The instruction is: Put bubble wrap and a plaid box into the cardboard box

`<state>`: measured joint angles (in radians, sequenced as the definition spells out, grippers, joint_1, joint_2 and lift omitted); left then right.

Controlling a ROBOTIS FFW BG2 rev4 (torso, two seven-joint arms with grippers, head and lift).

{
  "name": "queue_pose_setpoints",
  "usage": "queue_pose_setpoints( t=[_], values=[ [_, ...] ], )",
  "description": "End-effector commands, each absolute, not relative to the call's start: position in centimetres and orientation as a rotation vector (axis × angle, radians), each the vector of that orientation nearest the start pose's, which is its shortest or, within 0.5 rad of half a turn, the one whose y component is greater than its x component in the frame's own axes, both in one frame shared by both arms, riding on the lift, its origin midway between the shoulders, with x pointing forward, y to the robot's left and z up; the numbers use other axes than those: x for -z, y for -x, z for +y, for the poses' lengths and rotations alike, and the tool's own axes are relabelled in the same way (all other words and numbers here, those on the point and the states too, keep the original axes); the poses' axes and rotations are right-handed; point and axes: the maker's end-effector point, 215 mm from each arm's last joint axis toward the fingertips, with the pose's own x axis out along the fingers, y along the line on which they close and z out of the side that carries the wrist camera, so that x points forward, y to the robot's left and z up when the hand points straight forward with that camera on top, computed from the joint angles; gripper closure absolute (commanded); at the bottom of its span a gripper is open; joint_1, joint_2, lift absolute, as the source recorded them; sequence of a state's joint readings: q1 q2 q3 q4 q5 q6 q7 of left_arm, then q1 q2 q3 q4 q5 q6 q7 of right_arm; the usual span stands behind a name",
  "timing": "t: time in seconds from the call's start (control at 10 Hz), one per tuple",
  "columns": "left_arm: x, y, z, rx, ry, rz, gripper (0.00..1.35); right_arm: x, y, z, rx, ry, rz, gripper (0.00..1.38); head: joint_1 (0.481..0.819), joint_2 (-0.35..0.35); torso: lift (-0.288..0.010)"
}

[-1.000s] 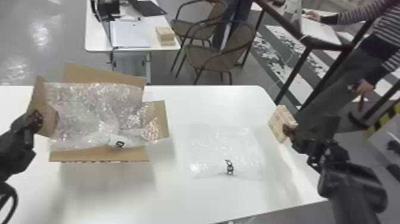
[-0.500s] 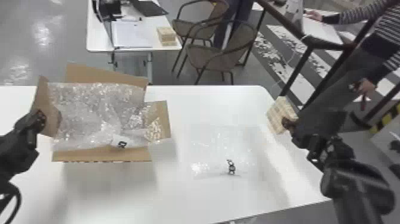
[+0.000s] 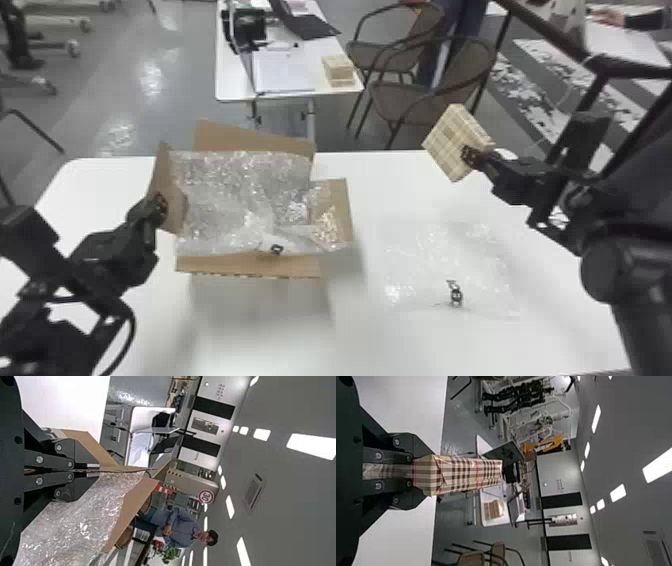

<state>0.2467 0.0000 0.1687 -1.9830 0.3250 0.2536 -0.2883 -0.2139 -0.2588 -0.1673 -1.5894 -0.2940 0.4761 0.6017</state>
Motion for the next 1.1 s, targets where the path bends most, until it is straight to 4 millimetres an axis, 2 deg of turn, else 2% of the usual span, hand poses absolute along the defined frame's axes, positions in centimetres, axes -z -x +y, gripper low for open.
queue_pose_setpoints(
  t=[0.0, 0.3, 0.5, 0.8, 1.0],
  values=[
    [30.5, -51.9, 24.1, 0.192, 0.293, 0.022, 1.22, 27.6, -62.3, -20.5, -0.592, -0.191, 0.184, 1.12, 0.652, -0.034, -0.103],
    [30.4, -52.1, 23.8, 0.198, 0.298, 0.019, 1.22, 25.5, -60.6, -9.1, -0.824, -0.242, 0.237, 1.12, 0.642, 0.075, -0.103],
    [30.3, -52.1, 23.6, 0.201, 0.299, 0.017, 1.22, 24.9, -58.7, -3.3, -0.955, -0.258, 0.274, 1.12, 0.634, 0.147, -0.103],
    [30.2, -52.2, 23.5, 0.203, 0.299, 0.015, 1.22, 26.8, -56.0, 2.5, -1.093, -0.299, 0.365, 1.12, 0.639, 0.219, -0.103],
    [30.3, -52.3, 23.3, 0.206, 0.302, 0.018, 1.22, 28.7, -55.5, 4.1, -1.123, -0.283, 0.407, 1.12, 0.651, 0.259, -0.103]
  ],
)
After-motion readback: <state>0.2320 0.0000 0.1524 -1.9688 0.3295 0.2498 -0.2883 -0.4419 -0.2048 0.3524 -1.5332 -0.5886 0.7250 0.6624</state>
